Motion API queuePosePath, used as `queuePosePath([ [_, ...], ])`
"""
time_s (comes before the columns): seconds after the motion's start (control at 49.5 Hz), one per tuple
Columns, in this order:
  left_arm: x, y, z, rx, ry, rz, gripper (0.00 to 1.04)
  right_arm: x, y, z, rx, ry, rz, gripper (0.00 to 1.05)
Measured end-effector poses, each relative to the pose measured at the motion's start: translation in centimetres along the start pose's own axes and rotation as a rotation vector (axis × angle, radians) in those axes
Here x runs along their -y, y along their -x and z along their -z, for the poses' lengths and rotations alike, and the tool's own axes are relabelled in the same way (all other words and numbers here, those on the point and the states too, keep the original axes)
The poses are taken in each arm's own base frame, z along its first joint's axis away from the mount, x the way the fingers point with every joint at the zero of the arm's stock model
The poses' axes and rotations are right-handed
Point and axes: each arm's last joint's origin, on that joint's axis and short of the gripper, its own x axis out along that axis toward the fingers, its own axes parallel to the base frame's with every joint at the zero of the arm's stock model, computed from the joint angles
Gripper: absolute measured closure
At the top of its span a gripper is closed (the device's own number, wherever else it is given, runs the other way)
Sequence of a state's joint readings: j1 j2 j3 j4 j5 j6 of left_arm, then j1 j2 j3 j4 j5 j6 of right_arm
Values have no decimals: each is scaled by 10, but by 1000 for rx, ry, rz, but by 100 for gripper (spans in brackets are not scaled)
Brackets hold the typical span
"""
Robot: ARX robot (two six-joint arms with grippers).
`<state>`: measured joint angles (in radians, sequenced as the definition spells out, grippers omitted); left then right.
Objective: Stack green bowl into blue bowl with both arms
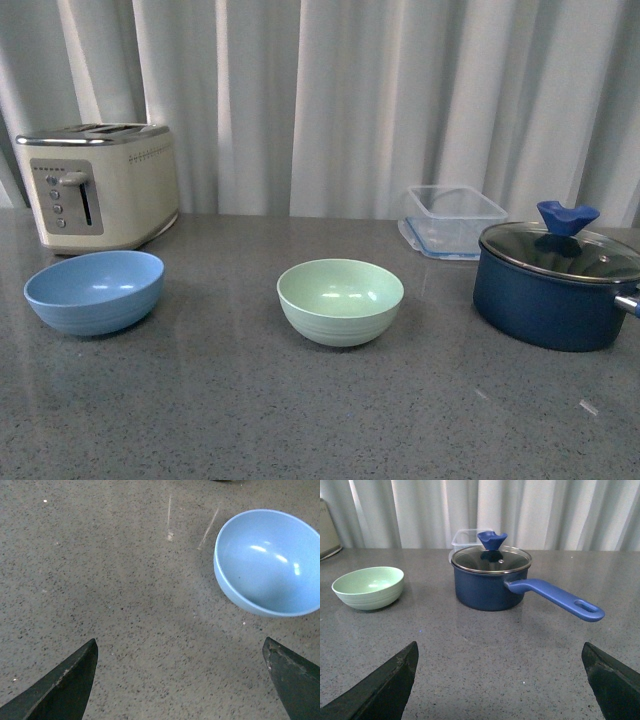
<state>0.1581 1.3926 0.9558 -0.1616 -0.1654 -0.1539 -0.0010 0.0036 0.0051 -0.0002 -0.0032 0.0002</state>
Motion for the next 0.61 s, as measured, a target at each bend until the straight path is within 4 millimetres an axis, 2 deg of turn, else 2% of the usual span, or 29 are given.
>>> queuePosePath([
  [0.101,7,-14,-5,-8,20,-16,7,0,0,0,0,0,0,10],
  [0.444,19,-82,-10,-30,68,-48,7,0,0,0,0,0,0,10],
  [0.606,26,-105,-14,-45,70,-39,7,0,0,0,0,0,0,10],
])
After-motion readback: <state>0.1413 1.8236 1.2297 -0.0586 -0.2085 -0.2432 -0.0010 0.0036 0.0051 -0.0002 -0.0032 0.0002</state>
